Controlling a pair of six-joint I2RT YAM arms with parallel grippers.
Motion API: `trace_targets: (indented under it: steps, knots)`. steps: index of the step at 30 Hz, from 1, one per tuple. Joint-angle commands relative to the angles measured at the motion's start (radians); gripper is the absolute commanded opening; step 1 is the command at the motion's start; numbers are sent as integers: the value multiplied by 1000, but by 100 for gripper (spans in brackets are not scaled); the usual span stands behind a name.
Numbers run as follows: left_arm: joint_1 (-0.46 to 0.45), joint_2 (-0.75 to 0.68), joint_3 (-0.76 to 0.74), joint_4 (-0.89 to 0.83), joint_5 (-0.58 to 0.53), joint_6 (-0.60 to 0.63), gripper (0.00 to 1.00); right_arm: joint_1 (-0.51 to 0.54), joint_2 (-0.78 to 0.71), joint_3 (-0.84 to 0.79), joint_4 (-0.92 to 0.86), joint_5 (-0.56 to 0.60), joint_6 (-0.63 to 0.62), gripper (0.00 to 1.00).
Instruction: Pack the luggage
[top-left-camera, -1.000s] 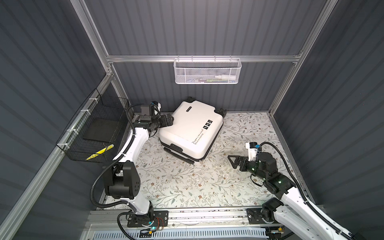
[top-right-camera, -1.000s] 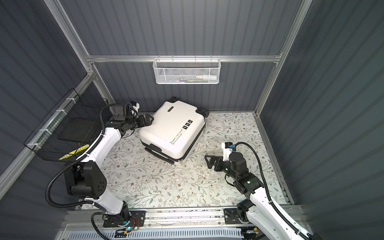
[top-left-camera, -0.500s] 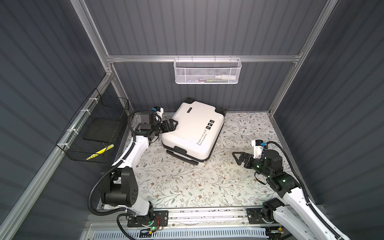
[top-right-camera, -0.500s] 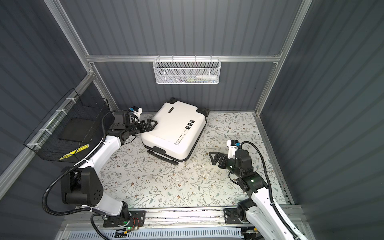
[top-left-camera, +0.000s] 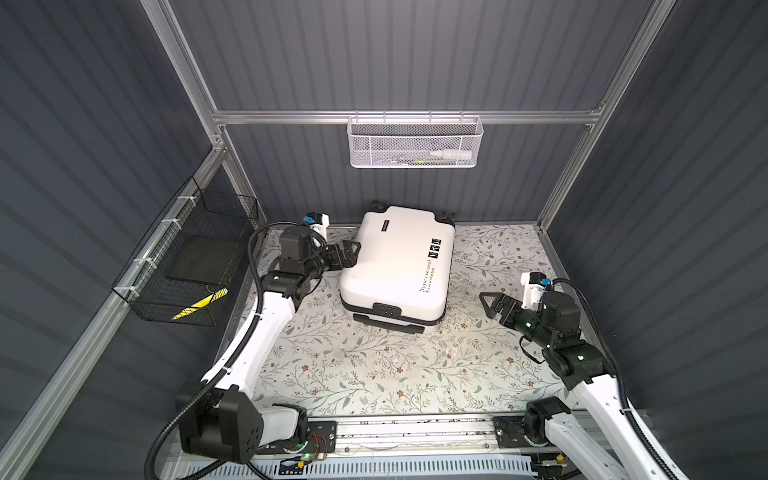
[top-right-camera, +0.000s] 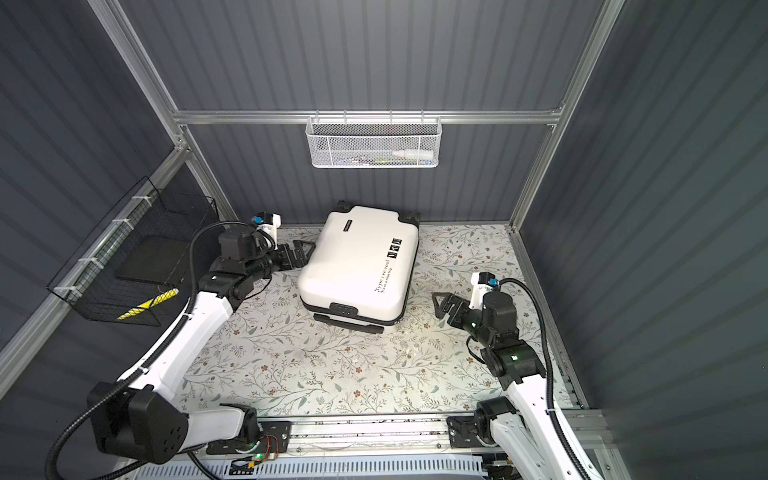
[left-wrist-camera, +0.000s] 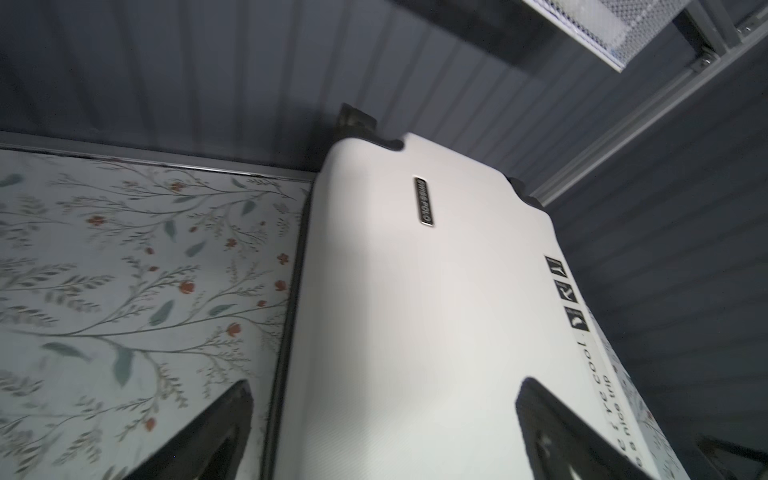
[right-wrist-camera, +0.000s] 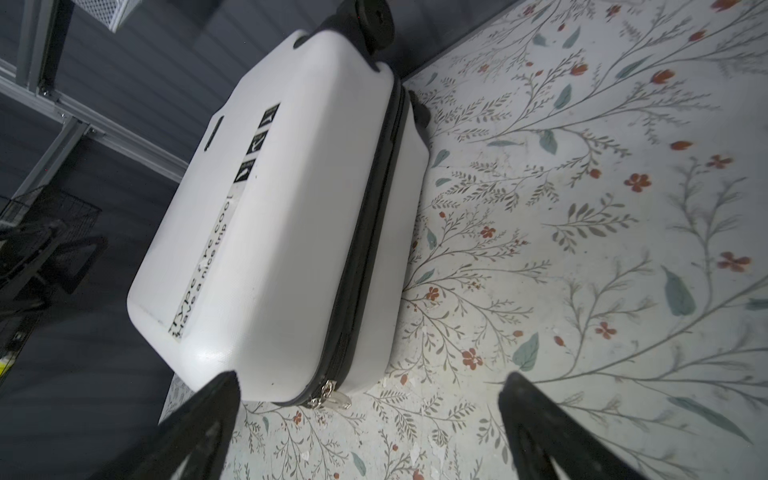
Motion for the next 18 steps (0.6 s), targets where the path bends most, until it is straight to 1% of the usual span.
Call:
trace_targets:
  steps: [1, 5, 9, 13, 14, 16, 18]
  knots:
    - [7, -67, -60, -56, -163, 23, 100, -16, 37, 66, -103, 108, 4, 99]
    - [12, -131, -158, -14, -291, 68, 100, -33, 132, 132, -166, 212, -3, 99]
    - [21, -188, -301, 95, -364, 160, 100, -51, 217, 149, -149, 303, -5, 99]
    - [23, -206, -459, 252, -474, 229, 100, -51, 263, 102, -36, 476, 18, 99]
    - [25, -197, -488, 292, -500, 230, 100, -52, 268, 80, 7, 502, 19, 99]
    - [39, -154, -529, 355, -515, 228, 100, -52, 288, 38, 104, 552, -14, 99]
    - [42, -112, -559, 425, -541, 229, 100, -52, 321, 25, 146, 598, -66, 99]
